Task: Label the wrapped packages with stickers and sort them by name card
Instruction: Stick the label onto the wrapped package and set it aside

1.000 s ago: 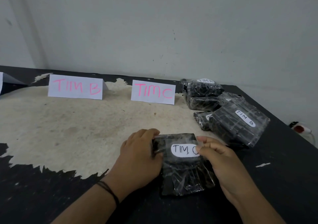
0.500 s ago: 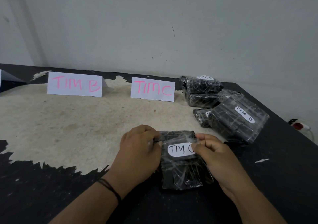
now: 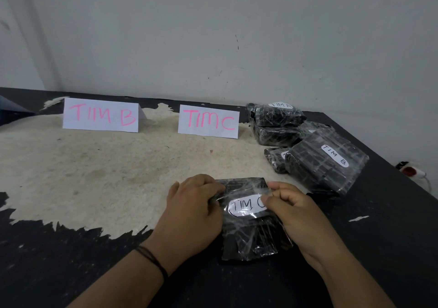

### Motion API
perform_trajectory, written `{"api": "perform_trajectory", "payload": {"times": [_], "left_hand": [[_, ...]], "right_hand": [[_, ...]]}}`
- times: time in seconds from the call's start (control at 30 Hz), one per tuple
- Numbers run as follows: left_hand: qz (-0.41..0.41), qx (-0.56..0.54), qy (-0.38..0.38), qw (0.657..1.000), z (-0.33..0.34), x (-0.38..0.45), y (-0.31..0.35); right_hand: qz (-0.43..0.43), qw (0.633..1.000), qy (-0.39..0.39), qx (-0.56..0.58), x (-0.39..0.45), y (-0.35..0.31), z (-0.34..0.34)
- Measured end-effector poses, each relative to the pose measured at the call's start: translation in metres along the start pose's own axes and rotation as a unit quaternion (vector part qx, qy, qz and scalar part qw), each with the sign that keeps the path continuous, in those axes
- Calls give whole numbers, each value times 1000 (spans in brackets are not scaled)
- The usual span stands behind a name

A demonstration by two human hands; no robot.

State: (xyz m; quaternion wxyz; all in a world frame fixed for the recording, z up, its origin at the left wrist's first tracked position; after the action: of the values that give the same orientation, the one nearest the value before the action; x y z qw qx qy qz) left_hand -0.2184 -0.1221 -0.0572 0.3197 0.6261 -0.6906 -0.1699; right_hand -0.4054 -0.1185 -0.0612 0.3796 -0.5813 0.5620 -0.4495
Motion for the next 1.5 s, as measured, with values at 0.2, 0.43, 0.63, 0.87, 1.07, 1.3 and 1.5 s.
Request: {"api": "perform_trajectory", "payload": {"times": [0.2,0.43,0.63,0.87,1.07,1.3,1.5], "left_hand": [[-2,-12,-8,1000,1,-1,-2],[62,78,-1,995,8,-11,10],[73,89,-3,993,10,-9,10],[117,93,38,988,13,-10,12],[118,94,40,988,16,-9,10],[110,75,40,990,13,-10,11],[122,73,33,989,15,-10,12]], "right_hand": [[-12,1000,3,-16,1,0,0],[-19,998,18,-48,1,3,-2],[-39,996,18,-80,2,1,-2],[-68,985,20,-157,3,5,-1],[-82,979,33,-184,1,3,-1],[-105,973,48,-199,0,-1,-2],[-100,956,79,-265,-3,-1,-6]]}}
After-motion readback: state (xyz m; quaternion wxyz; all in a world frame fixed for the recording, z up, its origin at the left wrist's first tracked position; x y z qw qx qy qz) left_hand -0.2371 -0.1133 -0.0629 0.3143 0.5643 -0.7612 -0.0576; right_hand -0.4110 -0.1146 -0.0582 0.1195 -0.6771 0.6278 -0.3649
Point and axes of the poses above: each hand's wrist, its own x-axis towards the middle knuckle, its own z-axis out of the palm, y = z × x, the point moved 6 cm from there along x, towards the middle knuckle, and after that the axes turned 9 degrees about -z, right-handed, at the moved point
